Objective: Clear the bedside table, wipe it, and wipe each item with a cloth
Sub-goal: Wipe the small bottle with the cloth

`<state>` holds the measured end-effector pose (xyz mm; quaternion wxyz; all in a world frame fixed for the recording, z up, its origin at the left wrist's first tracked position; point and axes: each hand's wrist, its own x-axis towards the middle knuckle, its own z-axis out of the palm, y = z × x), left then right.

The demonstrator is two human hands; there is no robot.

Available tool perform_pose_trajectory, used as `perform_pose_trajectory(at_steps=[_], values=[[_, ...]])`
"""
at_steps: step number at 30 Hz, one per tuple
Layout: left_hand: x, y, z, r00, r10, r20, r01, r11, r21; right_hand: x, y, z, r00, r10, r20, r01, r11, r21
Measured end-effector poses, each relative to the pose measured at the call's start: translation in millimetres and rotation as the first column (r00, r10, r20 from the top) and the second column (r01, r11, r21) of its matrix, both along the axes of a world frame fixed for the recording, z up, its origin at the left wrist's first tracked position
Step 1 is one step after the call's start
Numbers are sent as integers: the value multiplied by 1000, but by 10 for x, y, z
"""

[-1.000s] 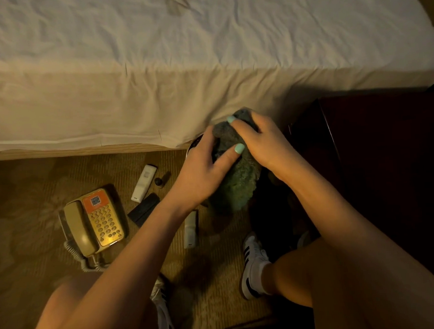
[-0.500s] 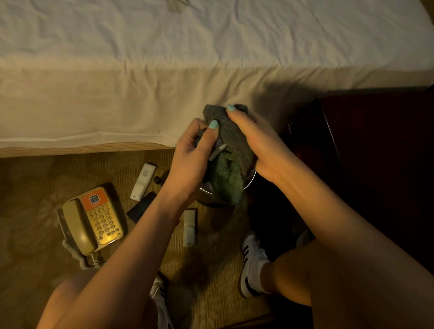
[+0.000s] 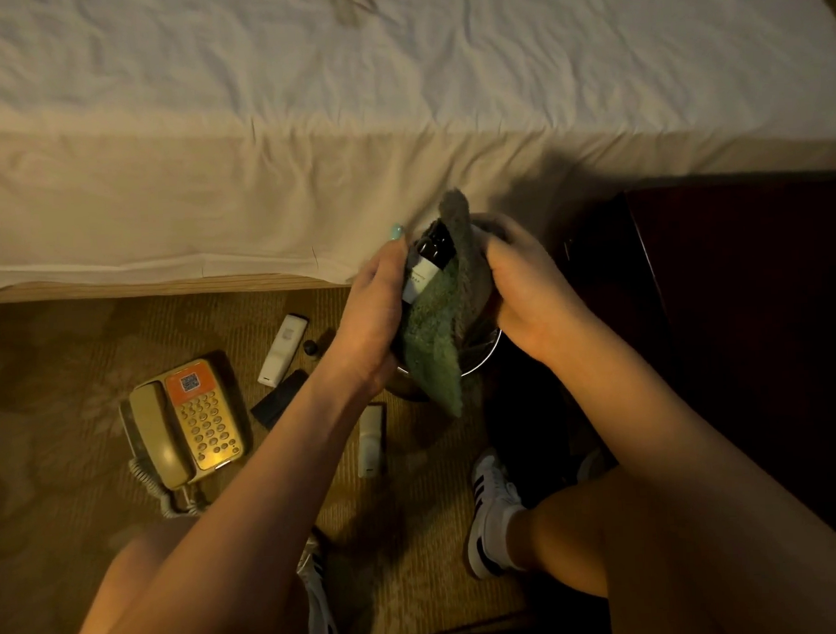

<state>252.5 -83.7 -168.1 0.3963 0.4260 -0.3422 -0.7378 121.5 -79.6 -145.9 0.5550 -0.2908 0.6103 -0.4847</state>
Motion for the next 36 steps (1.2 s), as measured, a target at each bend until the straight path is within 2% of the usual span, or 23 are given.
perform_pose_trajectory(at_steps=[3,5,7,10,12,16,20,23,26,31,34,36], values=[[-9,-10,-18,985,-1,170,21,993,-114,72,58,-99,992,37,-118,-37,999,4],[-14,1,-35,975,-21,220,54,988,-144,83,76,-109,993,67,-94,-66,998,13],[-17,10,-61,983,-46,180,68,991,-117,38,71,-84,997,77,-13,-77,997,-28],[4,9,-96,989,-140,39,143,986,-84,-47,30,-81,998,24,-64,-28,998,-61],[30,-7,-95,984,-170,42,174,976,-128,-83,-10,-105,992,-2,-125,-4,999,-47],[48,-17,-38,976,-108,189,152,960,-236,-139,-41,-109,930,14,-366,-60,992,-114],[39,-24,-21,936,-47,350,174,924,-339,-200,-39,-27,942,51,-330,-136,961,-241],[14,-13,-39,910,1,416,203,871,-448,-186,-30,-73,924,114,-366,-193,963,-187],[-22,-13,-62,901,25,433,223,830,-512,-207,-32,-103,956,119,-268,-148,985,-89],[-175,-40,-50,900,63,431,198,822,-534,-306,41,7,996,49,72,-47,999,-22],[-273,-3,-29,904,-12,428,279,774,-569,-448,163,91,980,-29,195,28,1000,7],[-310,19,-14,910,-77,408,320,757,-569,-492,270,131,971,-88,223,93,996,-12]])
